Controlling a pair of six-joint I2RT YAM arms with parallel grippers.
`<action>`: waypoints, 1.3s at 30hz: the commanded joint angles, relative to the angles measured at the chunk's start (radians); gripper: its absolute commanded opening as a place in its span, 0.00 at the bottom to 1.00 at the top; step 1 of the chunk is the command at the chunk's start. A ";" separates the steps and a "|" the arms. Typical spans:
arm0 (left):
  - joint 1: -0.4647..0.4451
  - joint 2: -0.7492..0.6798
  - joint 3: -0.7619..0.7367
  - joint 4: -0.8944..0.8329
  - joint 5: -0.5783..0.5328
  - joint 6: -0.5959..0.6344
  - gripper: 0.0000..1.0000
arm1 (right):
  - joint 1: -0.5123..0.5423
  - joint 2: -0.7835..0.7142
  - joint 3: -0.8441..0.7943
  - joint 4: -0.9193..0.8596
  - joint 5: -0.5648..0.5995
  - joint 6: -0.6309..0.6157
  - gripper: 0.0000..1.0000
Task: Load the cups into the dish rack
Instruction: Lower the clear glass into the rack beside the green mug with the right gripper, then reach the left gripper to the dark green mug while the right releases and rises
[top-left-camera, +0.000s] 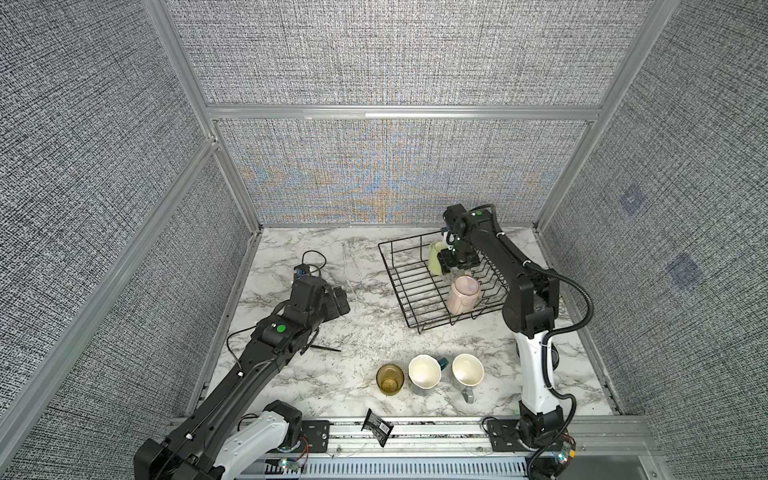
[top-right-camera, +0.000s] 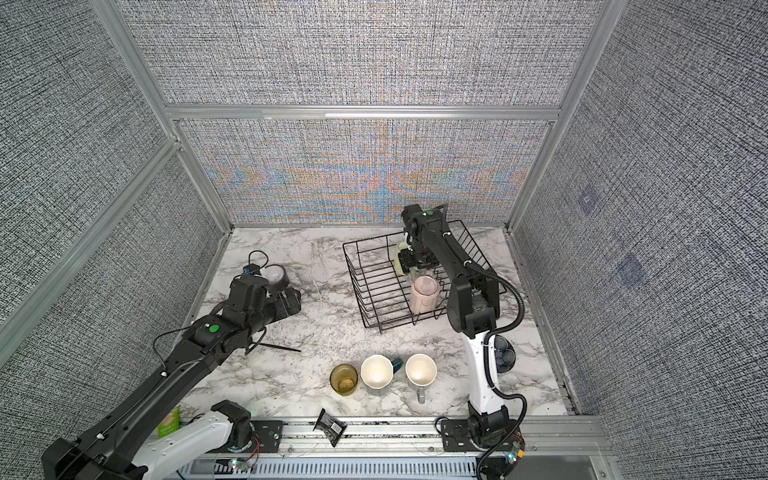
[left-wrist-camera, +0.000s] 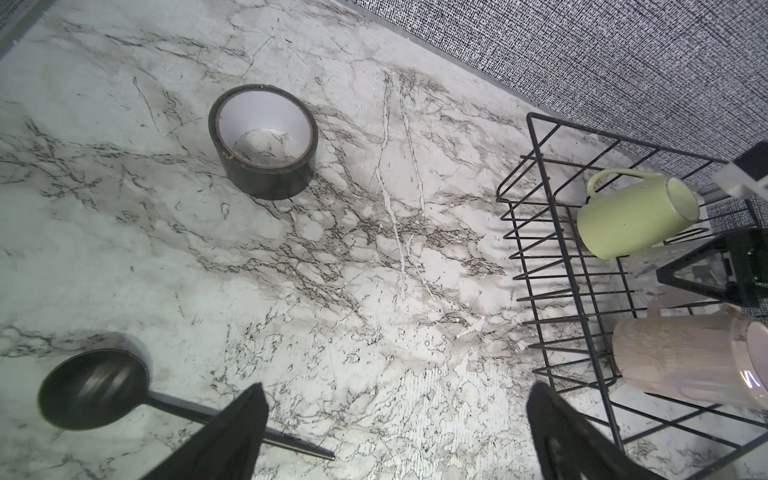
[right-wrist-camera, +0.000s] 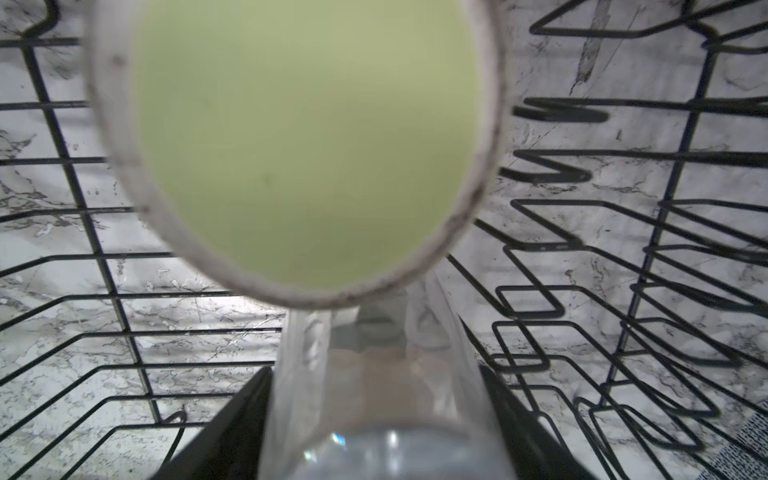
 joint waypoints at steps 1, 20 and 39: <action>0.002 0.008 0.006 0.023 0.016 0.016 0.98 | -0.001 0.007 -0.005 0.000 -0.027 -0.008 0.76; 0.001 -0.015 -0.035 0.051 0.100 0.000 0.98 | -0.002 -0.026 -0.044 0.006 -0.039 -0.014 0.81; -0.183 0.039 -0.011 0.028 0.583 0.164 0.94 | -0.005 -0.543 -0.445 0.426 0.146 0.077 0.99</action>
